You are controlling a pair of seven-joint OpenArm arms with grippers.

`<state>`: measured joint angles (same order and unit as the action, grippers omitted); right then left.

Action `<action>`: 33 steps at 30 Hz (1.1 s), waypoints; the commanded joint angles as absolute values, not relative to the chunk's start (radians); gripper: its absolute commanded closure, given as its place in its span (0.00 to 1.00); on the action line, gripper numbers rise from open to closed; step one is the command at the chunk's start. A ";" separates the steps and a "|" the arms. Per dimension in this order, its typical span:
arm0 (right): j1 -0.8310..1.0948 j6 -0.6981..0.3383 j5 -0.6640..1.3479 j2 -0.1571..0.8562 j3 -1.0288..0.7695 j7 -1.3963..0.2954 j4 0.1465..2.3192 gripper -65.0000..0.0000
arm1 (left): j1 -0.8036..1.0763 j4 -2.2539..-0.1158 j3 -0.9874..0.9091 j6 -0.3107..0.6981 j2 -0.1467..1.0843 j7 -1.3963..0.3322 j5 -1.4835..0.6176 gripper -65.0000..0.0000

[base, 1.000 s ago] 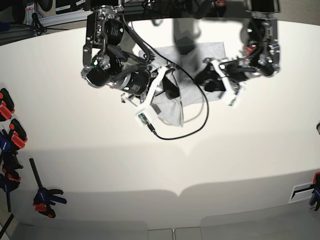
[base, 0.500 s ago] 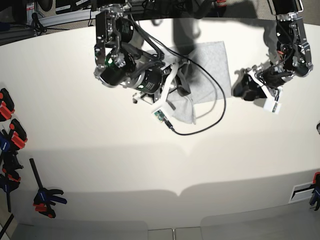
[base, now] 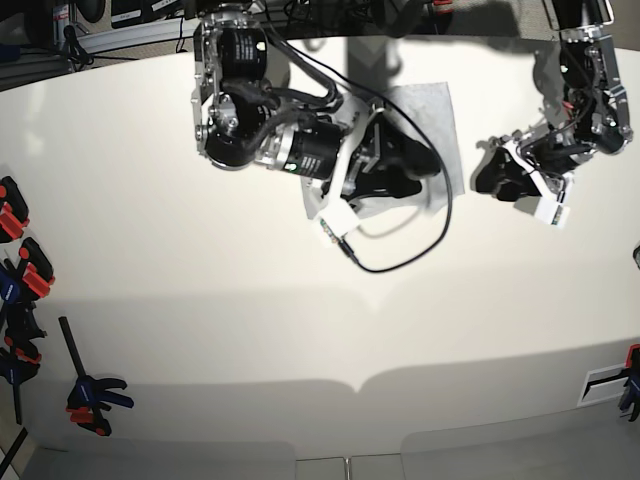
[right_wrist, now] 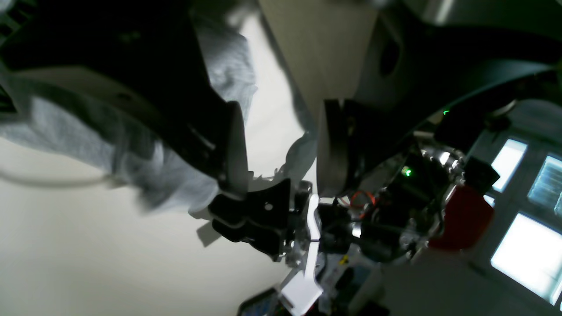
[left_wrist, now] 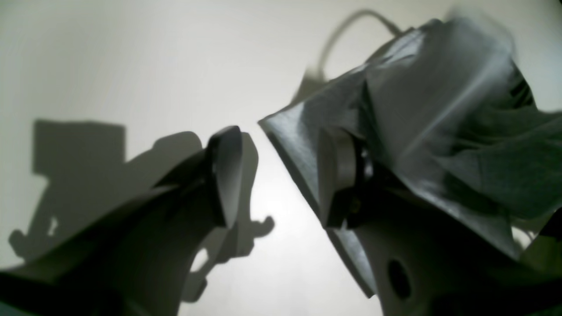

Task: Fold the T-shirt properly
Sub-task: 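Fold the strip's end inward over the left gripper's fold with the right gripper, then press and adjust the folded bundle with both grippers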

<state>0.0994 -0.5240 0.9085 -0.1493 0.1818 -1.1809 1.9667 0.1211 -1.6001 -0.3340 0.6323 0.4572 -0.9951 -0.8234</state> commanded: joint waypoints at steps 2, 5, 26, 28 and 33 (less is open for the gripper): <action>0.074 -0.547 0.908 -0.157 0.177 -1.196 1.990 0.62 | 0.111 -1.619 -0.341 0.639 0.493 -0.973 -0.843 0.60; 0.070 -0.546 0.774 -0.157 0.154 -1.250 1.995 0.62 | 0.113 -1.619 -0.341 0.640 0.511 -0.973 -0.843 0.60; 0.085 -0.555 0.620 -0.157 -0.124 -1.200 2.009 0.62 | 0.113 -1.710 -0.341 0.643 0.486 -1.047 -0.988 0.60; 0.077 -0.556 0.576 -0.157 -0.124 -1.166 2.009 0.62 | 0.115 -1.779 -0.341 0.643 0.466 -1.048 -0.986 0.60; 0.042 -0.551 0.450 -0.157 -0.124 -1.076 2.001 0.62 | 0.166 -1.974 -0.340 0.643 0.381 -1.048 -0.990 0.60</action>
<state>0.0582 -0.5423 0.4236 -0.1532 -0.1265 -1.1030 1.9877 0.1699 -1.9629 -0.3355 0.6369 0.3710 -1.0668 -0.9699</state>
